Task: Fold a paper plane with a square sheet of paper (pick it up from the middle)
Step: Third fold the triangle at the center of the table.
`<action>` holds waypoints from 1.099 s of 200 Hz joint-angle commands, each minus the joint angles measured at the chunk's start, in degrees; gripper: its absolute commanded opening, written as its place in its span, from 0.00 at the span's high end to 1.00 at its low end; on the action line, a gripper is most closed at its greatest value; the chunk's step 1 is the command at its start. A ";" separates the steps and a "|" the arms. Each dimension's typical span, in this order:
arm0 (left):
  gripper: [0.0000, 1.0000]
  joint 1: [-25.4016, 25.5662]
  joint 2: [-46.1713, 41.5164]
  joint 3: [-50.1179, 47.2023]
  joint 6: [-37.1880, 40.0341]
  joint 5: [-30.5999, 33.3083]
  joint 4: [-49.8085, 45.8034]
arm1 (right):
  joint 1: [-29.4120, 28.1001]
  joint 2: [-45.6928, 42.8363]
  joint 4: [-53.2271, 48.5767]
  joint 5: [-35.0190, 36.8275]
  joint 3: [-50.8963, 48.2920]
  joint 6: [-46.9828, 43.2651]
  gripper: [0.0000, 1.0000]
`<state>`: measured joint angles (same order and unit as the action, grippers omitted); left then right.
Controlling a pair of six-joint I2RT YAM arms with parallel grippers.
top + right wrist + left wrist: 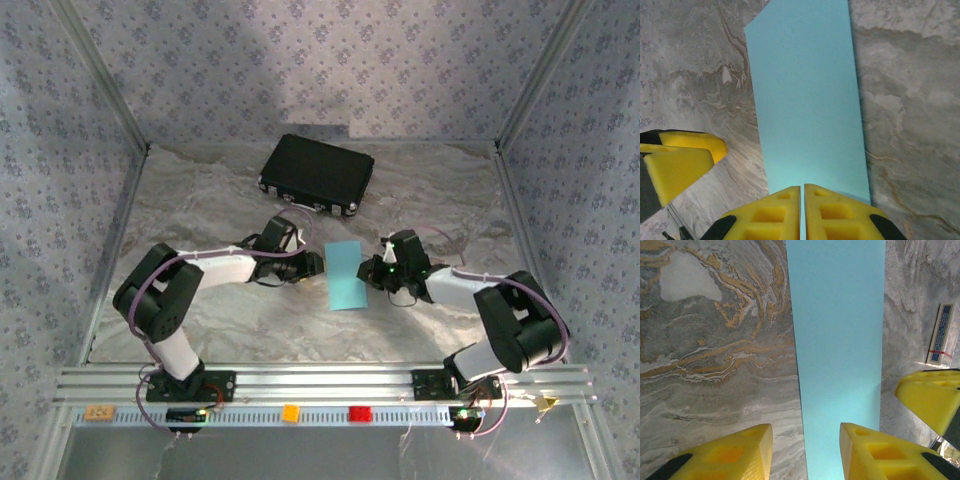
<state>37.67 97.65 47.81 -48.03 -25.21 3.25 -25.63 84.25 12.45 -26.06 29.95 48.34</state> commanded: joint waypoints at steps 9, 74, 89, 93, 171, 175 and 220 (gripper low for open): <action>0.61 0.53 1.96 2.25 -0.32 -2.89 0.97 | 0.46 3.88 1.10 -2.49 1.60 0.28 0.90; 0.62 1.00 4.82 3.77 -0.22 -5.53 -0.47 | 1.15 9.51 5.38 -1.68 -3.09 4.19 0.91; 0.64 1.23 5.42 4.12 -0.22 -5.86 -0.85 | 1.18 9.69 5.39 -1.58 -3.32 4.45 0.91; 0.64 1.35 5.65 4.25 -0.22 -5.90 -0.95 | 1.16 9.71 5.32 -1.54 -3.32 4.54 0.91; 0.73 1.94 8.77 6.06 -1.25 -6.92 -2.28 | 1.29 9.62 3.95 -0.83 -2.96 4.48 0.91; 0.73 2.00 8.87 6.13 -1.27 -7.00 -2.20 | 1.29 9.62 3.90 -0.83 -2.90 4.44 0.91; 0.77 2.06 9.55 6.24 -2.24 -8.01 -0.97 | 1.30 9.72 4.07 -0.63 -3.05 4.61 0.91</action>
<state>39.03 105.56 52.84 -49.43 -31.11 1.56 -24.49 91.68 20.12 -29.19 28.51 52.36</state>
